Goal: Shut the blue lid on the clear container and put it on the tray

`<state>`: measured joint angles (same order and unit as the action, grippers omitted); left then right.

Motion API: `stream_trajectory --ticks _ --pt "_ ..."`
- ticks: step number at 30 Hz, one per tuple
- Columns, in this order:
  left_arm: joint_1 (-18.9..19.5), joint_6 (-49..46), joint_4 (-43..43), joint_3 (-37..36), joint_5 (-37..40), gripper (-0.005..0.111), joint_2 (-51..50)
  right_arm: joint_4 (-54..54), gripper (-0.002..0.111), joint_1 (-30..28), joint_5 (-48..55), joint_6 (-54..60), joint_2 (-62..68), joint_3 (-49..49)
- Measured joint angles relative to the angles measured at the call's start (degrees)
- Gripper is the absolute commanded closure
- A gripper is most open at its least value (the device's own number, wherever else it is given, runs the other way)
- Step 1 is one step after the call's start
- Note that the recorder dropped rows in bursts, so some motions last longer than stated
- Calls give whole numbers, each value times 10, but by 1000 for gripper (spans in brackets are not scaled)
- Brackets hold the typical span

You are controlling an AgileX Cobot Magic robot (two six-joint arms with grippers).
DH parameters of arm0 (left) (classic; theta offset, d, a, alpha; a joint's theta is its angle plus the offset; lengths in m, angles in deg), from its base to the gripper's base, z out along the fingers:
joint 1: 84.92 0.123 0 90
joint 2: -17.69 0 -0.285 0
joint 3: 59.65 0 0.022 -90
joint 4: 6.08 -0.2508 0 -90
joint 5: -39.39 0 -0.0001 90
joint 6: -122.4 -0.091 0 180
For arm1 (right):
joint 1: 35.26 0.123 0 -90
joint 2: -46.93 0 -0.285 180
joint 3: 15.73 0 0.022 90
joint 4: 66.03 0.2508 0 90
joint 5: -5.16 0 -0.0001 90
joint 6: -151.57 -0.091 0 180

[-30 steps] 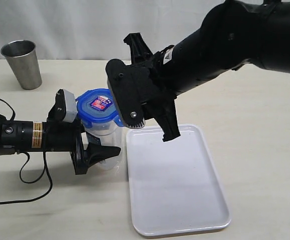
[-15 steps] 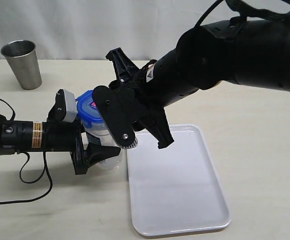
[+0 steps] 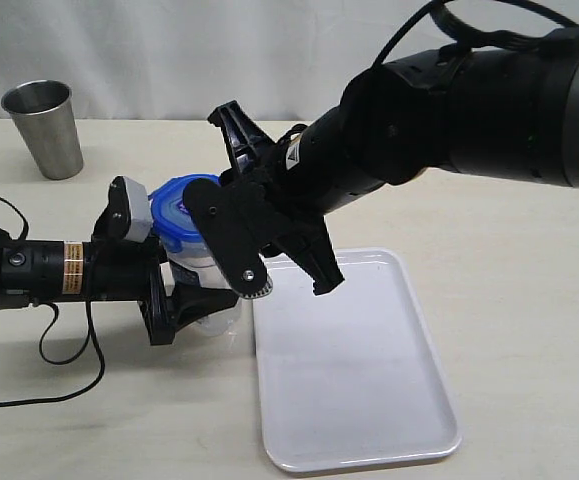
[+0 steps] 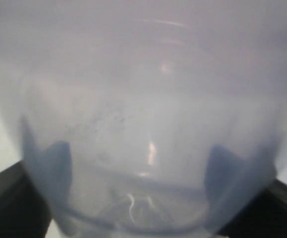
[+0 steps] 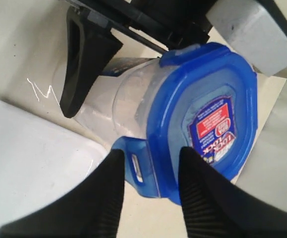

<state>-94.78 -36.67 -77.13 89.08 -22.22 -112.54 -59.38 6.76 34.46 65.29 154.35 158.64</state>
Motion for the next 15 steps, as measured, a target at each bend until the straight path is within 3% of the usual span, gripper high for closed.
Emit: stream_trajectory --ticks 15 --pt "5 4 15 0 7 107 0 -2 84 0 -99 0 16 -34"
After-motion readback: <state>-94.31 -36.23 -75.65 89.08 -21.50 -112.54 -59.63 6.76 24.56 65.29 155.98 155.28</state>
